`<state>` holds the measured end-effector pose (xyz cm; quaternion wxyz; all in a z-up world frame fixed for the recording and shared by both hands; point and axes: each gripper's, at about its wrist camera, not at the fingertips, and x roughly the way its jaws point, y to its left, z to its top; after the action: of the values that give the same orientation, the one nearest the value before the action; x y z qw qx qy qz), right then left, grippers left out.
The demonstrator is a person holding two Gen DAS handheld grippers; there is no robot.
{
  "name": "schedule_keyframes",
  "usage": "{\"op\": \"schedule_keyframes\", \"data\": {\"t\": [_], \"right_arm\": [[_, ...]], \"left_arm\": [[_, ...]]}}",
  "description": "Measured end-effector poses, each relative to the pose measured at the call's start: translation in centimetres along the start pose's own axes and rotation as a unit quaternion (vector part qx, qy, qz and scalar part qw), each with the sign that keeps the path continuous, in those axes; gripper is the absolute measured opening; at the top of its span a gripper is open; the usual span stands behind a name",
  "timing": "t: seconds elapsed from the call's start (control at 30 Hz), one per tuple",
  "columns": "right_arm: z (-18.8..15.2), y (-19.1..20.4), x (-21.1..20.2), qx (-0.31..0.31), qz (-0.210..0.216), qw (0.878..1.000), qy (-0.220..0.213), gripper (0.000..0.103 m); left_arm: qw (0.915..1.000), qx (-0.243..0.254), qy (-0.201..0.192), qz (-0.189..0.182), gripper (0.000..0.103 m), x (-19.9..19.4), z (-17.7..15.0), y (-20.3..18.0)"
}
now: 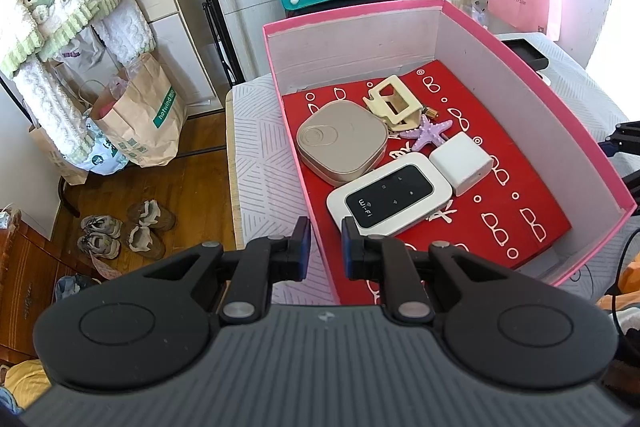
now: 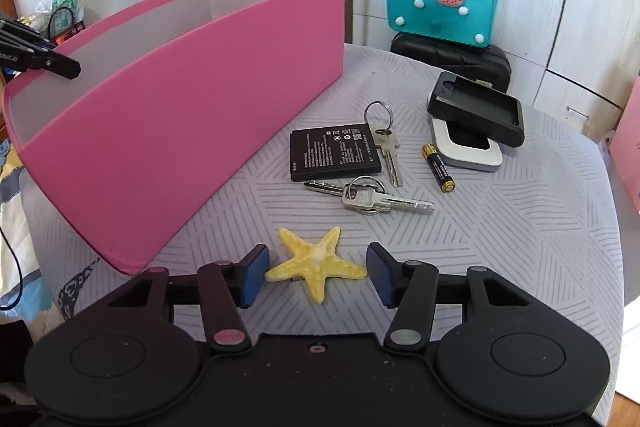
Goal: Organize rigid objects
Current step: 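Carry the yellow starfish into the pink box and open the right gripper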
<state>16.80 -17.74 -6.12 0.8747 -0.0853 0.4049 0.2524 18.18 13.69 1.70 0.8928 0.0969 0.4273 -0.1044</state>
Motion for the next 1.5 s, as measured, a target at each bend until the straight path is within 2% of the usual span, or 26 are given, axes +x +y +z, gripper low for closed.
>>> {"op": "schedule_keyframes", "data": {"t": [0.43, 0.77, 0.93, 1.07, 1.13, 1.23, 1.4, 1.5], "right_arm": [[0.9, -0.2, -0.9, -0.017, -0.020, 1.000, -0.011, 0.058], [5.6, -0.1, -5.6, -0.045, -0.049, 0.995, -0.081, 0.058], [9.3, 1.3, -7.4, -0.065, -0.017, 0.990, -0.122, 0.058], [11.9, 3.5, -6.6, -0.104, 0.018, 0.985, -0.134, 0.058], [13.0, 4.8, -5.5, -0.128, 0.035, 0.983, -0.130, 0.058], [14.5, 6.7, -3.1, -0.169, 0.040, 0.978, -0.115, 0.058], [16.7, 7.9, 2.3, -0.221, 0.003, 0.973, -0.064, 0.058], [17.5, 7.3, 4.7, -0.226, -0.009, 0.974, -0.029, 0.058]], "left_arm": [[1.0000, 0.000, 0.000, 0.000, 0.014, 0.0, 0.0, 0.0], [1.0000, -0.002, 0.000, -0.004, 0.014, 0.1, -0.1, 0.2], [0.9999, -0.004, 0.005, -0.014, 0.014, 0.3, 0.1, 0.5], [0.9998, -0.006, 0.003, -0.019, 0.014, 0.2, 0.2, 0.9], [0.9998, -0.005, 0.001, -0.020, 0.014, 0.2, 0.1, 0.9], [0.9998, -0.004, -0.001, -0.020, 0.014, 0.2, 0.1, 0.9], [0.9997, -0.005, -0.002, -0.024, 0.014, 0.2, 0.0, 0.9], [0.9996, -0.007, -0.003, -0.028, 0.014, 0.1, 0.0, 1.1]]}}
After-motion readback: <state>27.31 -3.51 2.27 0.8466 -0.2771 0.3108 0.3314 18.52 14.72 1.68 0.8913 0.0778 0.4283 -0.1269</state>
